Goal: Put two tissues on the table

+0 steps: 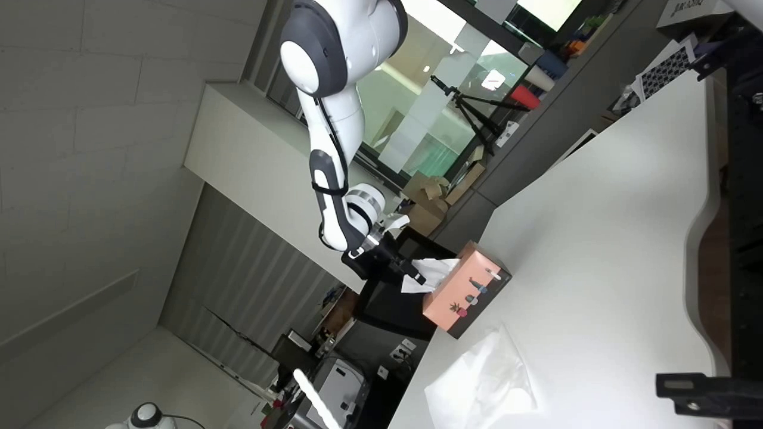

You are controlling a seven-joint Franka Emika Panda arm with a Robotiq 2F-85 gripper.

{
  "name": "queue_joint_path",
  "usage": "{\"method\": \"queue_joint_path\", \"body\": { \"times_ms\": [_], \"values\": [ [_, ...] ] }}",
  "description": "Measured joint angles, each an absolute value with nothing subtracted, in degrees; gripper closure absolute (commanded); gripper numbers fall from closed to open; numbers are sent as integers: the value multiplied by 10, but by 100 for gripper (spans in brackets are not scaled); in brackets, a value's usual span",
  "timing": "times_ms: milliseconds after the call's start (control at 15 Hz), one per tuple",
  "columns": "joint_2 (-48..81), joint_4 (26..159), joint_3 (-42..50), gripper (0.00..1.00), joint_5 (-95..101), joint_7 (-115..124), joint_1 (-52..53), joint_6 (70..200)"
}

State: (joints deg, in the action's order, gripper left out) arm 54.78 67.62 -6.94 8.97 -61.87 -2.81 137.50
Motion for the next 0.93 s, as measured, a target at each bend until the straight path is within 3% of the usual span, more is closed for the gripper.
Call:
{"method": "queue_joint_path", "body": {
  "times_ms": [333, 933],
  "values": [
    [553, 664, -68, 97, 90, -618, -28, 1373],
    [541, 625, -54, 100, 90, -607, -21, 1314]
  ]
}}
